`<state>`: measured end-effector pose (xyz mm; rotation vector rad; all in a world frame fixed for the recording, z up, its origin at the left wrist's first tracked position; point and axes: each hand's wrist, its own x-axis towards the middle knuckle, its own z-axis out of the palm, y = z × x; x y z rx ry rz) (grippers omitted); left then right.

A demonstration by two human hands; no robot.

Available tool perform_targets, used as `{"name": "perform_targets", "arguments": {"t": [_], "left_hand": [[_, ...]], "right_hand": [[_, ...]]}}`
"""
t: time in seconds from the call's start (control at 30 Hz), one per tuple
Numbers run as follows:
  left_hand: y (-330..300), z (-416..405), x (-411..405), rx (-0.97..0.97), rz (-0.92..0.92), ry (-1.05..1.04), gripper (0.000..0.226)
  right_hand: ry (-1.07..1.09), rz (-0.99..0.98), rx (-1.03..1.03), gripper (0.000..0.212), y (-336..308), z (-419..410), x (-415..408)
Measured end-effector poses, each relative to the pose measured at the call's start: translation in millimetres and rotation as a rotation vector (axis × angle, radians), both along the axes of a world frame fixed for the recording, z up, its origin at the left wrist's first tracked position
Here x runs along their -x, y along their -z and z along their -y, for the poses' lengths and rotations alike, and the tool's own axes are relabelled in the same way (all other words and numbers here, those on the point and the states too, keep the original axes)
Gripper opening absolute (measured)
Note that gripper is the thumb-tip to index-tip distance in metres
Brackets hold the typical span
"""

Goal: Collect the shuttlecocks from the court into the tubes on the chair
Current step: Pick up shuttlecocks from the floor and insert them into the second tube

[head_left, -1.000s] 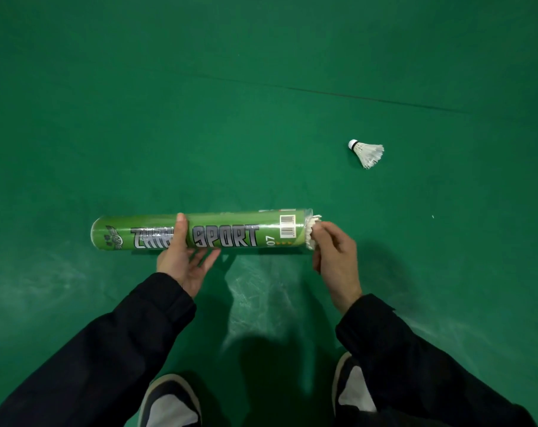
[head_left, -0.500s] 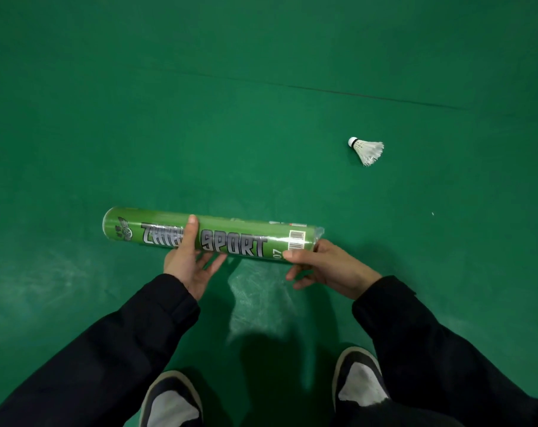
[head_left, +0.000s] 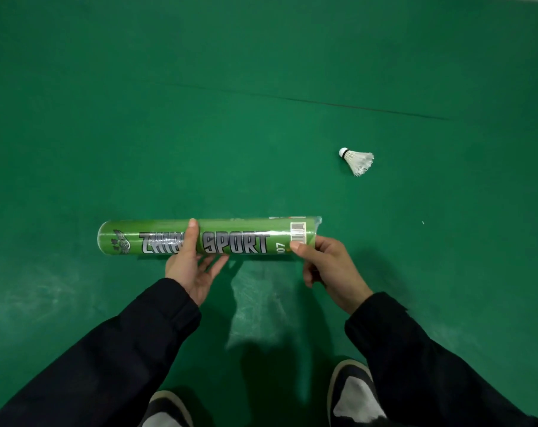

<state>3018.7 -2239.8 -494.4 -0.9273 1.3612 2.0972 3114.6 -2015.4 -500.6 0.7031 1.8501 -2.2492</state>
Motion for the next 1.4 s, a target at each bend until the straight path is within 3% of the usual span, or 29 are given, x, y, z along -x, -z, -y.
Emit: {"name": "perform_targets", "arguments": {"t": [0.13,0.23,0.33,0.4,0.47,0.6,0.77,0.83,0.93,1.07,1.23,1.4], "left_hand": [[6.3,-19.1,15.6,-0.028,-0.051,0.06,0.089],[9.4,-38.7,39.1,-0.046,-0.06,0.073,0.086],[14.1,-60.7,63.2,-0.055,-0.047,0.091,0.056],[21.3,-72.8,75.3,-0.054,-0.053,0.098,0.069],[25.6,-80.4,80.3,-0.042,-0.05,0.115,0.085],[28.5,-91.1,77.9,-0.03,-0.049,0.149,0.078],[31.7,-91.7,79.9,-0.042,-0.025,0.124,0.078],[28.5,-89.7,78.5,-0.026,-0.026,0.114,0.08],[24.8,-86.1,75.3,-0.016,-0.038,0.099,0.085],[24.8,-74.5,74.0,-0.015,-0.023,0.048,0.084],[21.1,-66.4,69.1,-0.013,0.009,0.003,0.074],[3.2,-55.2,58.4,-0.02,-0.002,0.067,0.076]], "right_hand": [[0.002,0.034,-0.063,0.017,0.1,-23.0,6.6],[0.199,0.028,-0.061,0.027,-3.3,-51.6,22.9],[0.421,0.067,-0.119,0.015,1.7,-85.4,42.7],[0.483,0.073,-0.164,0.012,14.4,-106.7,55.1],[0.485,0.103,-0.205,0.022,30.5,-120.8,67.1],[0.409,0.118,-0.326,0.042,64.4,-137.1,94.3],[0.333,0.123,-0.392,0.039,101.5,-155.7,133.0],[0.371,0.142,-0.384,0.042,98.2,-158.0,143.6],[0.529,0.091,-0.436,0.029,83.8,-159.1,137.3],[0.756,-0.08,-0.284,0.019,34.2,-138.4,85.6],[0.574,-0.046,-0.269,0.046,20.0,-94.8,37.6],[0.322,-0.077,-0.259,0.037,8.8,-56.3,36.9]]}}
